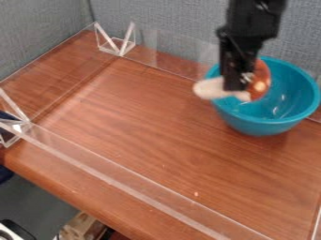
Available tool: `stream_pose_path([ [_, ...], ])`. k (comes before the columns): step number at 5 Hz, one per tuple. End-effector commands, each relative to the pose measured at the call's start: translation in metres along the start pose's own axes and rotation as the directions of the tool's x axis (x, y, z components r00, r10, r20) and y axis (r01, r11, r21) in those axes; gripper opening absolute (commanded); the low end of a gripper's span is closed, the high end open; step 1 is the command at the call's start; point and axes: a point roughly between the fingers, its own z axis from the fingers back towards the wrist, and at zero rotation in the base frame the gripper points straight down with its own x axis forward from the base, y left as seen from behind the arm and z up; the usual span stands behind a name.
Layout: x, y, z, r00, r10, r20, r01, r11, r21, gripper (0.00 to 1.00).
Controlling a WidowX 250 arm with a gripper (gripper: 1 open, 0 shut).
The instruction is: Put the mushroom in the blue bowl
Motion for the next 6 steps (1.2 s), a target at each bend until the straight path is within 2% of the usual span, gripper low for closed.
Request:
stream_pose_path([
  [1, 0.021, 0.004, 0.008, 0.998, -0.051, 0.045, 0.050, 0.998, 0.041, 0.00],
  [2, 0.020, 0.010, 0.006, 0.998, -0.057, 0.041, 0.056, 0.998, 0.040, 0.00],
  [6, 0.022, 0.029, -0.028, 0.999, -0.051, 0.010, 0.051, 0.999, 0.017, 0.00],
])
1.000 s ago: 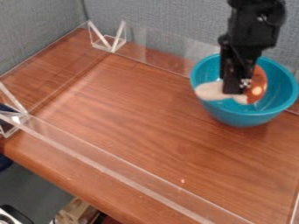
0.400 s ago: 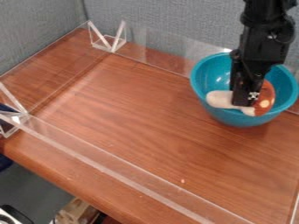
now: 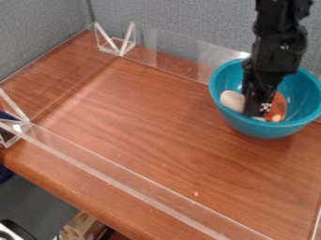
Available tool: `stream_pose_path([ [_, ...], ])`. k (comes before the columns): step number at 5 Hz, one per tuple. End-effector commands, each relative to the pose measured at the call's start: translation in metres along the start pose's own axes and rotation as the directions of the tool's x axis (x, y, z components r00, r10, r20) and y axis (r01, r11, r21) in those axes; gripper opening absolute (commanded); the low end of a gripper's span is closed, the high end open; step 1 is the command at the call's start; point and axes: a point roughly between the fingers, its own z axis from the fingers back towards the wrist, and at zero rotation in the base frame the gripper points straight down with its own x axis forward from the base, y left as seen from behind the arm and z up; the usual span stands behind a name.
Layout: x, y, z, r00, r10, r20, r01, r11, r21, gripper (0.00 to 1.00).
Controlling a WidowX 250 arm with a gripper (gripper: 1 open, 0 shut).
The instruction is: Put the mushroom in the blue bowl
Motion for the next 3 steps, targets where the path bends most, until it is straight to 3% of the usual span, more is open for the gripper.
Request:
stream_pose_path([
  [1, 0.000, 0.016, 0.013, 0.999, 0.020, 0.034, -0.022, 0.999, 0.045, 0.00],
  [2, -0.003, 0.021, 0.009, 0.999, 0.034, 0.029, -0.035, 0.998, 0.043, 1.00],
  [3, -0.006, 0.027, 0.010, 0.998, 0.053, 0.026, -0.055, 0.997, 0.049, 1.00],
])
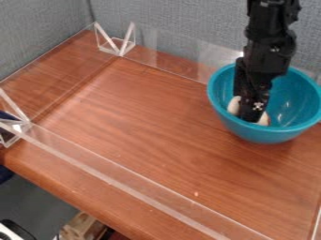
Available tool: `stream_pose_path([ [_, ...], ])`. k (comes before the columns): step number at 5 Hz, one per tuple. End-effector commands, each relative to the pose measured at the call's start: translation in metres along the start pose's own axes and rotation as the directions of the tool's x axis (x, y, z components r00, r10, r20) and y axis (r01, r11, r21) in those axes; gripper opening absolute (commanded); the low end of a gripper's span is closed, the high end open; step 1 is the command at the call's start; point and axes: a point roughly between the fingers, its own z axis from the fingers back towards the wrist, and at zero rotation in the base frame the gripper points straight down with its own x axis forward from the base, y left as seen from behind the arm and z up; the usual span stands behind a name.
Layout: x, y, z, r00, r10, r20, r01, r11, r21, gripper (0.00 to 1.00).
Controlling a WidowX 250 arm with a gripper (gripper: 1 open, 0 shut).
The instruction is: Put the mushroom in the blue bowl
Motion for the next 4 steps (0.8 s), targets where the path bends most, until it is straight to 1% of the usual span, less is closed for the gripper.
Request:
stream_pose_path([
  [1, 0.004, 0.016, 0.018, 0.999, 0.018, 0.038, -0.020, 0.998, 0.056, 1.00],
  [4, 0.006, 0.033, 0.011, 0.999, 0.045, 0.023, -0.046, 0.997, 0.067, 1.00],
])
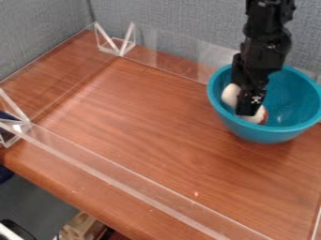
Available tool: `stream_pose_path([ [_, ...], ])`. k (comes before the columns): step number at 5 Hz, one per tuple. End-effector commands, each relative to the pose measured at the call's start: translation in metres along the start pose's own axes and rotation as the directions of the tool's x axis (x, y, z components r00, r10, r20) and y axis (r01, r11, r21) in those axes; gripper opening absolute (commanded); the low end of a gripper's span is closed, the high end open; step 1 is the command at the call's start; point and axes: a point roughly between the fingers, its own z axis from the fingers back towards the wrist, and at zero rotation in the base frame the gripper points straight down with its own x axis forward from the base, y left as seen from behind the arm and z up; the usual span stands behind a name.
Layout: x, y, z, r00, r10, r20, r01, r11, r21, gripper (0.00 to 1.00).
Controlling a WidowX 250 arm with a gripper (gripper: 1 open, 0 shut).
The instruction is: Put the mushroom in the blue bowl
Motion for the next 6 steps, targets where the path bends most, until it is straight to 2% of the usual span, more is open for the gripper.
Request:
stream_pose_path([
  [1, 0.004, 0.018, 0.020, 0.999, 0.020, 0.039, -0.022, 0.998, 0.060, 1.00],
  [4, 0.005, 0.035, 0.017, 0.998, 0.052, 0.024, -0.054, 0.995, 0.080, 1.00],
  [5, 0.005, 0.035, 0.015, 0.998, 0.053, 0.025, -0.055, 0.995, 0.079, 0.00],
  [6, 0.005, 0.034, 0.015, 0.998, 0.049, 0.029, -0.051, 0.995, 0.082, 0.00],
])
